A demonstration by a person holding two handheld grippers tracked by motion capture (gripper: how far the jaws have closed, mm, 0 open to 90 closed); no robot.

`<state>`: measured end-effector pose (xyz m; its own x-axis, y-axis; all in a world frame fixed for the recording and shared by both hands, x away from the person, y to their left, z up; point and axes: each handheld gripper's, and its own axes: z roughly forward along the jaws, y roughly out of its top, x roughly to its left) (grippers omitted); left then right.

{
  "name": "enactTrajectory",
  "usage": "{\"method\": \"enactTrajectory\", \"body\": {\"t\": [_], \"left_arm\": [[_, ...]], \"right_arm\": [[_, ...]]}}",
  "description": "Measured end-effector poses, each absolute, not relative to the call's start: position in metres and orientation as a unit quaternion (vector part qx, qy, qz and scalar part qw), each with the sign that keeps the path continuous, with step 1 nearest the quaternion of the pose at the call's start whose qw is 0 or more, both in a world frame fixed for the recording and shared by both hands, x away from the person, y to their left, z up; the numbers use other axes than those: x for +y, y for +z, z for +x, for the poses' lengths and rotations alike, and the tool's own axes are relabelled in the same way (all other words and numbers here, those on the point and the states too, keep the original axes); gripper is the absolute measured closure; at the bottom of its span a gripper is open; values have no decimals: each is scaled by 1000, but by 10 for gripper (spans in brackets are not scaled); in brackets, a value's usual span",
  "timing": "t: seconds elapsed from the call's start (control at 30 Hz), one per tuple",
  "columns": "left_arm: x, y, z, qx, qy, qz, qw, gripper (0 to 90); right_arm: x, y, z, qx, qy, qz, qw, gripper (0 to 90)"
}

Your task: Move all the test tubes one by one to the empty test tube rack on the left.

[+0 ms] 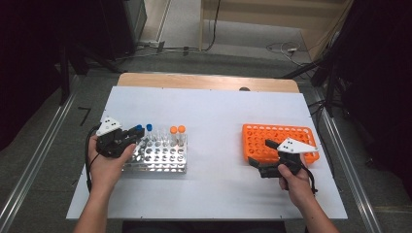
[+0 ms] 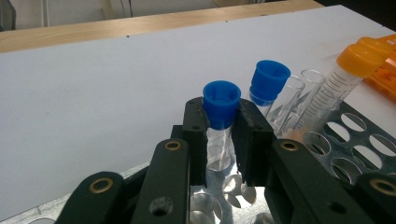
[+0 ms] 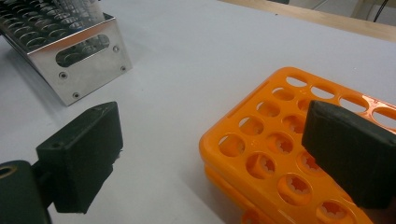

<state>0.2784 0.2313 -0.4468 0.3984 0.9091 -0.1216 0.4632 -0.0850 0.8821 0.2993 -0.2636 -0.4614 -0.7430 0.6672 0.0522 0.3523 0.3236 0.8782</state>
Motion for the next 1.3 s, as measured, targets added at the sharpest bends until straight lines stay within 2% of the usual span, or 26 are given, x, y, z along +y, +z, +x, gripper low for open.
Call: {"method": "enactTrajectory", "body": {"t": [0.33,0.67,0.9,1.0,1.1,1.3], "left_arm": [[234,-447,278,502,223,689,473,733],[236,-445,276,502,217,680,488,488],[236,-440,268,486,226,669,515,187],[234,-440,265,473,209,671,531,83],[231,-441,262,454,197,681,539,15],[223,-441,250,432,201,685,551,0]], "right_arm": [[-265,-461,299,796,487,321,162,36],[-268,-460,300,793,490,324,164,36],[-270,-460,299,790,491,328,165,36],[-272,-460,299,789,491,330,167,36],[-274,-459,299,786,494,333,167,36],[-280,-458,298,781,497,338,172,36]]}}
